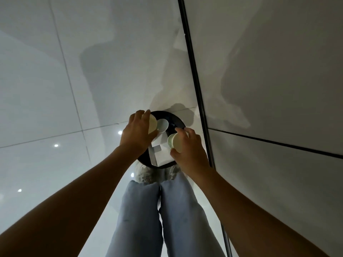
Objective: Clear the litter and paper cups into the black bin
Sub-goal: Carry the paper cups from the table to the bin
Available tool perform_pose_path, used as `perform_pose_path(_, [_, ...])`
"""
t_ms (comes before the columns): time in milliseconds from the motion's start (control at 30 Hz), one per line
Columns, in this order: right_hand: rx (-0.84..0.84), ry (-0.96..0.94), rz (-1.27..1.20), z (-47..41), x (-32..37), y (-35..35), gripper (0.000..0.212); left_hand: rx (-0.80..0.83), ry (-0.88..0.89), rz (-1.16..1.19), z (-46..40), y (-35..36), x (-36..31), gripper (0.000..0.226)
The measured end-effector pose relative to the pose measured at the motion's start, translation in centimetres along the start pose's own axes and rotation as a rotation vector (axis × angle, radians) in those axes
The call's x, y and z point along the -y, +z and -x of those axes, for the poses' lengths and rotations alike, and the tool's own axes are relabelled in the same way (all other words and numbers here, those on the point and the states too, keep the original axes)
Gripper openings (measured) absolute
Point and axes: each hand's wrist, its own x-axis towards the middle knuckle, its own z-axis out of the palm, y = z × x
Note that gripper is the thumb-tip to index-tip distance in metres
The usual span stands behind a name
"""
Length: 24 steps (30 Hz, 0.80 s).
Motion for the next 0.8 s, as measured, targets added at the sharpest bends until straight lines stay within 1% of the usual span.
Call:
perform_pose_path(100, [-0.006, 0.006, -0.016, -0.9, -1.0, 1.5, 0.067, 0.044, -0.005, -0.026, -0.9, 2.4, 0.8, 0.076])
perform_pose_path(233, [0.005, 0.008, -0.034, -1.4, -1.4, 2.8, 0.067, 0.063, -0.021, -0.054, -0.7, 4.6, 1.8, 0.077])
perform_pose_path(367, [-0.008, 0.005, -0.042, -1.7, -1.1, 3.6, 0.067, 0.084, -0.021, -0.106, 0.2, 5.9, 2.6, 0.078])
perform_pose_path(500, [-0.024, -0.023, -0.009, -2.2, -0.6, 3.8, 0.065, 0.118, 0.004, -0.099, 0.4, 6.6, 3.4, 0.073])
perform_pose_path(567, [-0.033, -0.034, 0.007, -2.5, -0.2, 3.8, 0.065, 0.105, 0.000, -0.074, 0.2, 6.6, 3.8, 0.073])
perform_pose_path(700, [-0.049, -0.063, 0.035, -3.3, 0.4, 3.9, 0.066, 0.046, -0.062, -0.021, 0.0, 6.1, 4.4, 0.073])
perform_pose_path(800, [-0.035, -0.069, 0.048, -3.2, 1.2, 4.2, 0.064, 0.045, -0.080, 0.006, 1.3, 5.5, 5.2, 0.070])
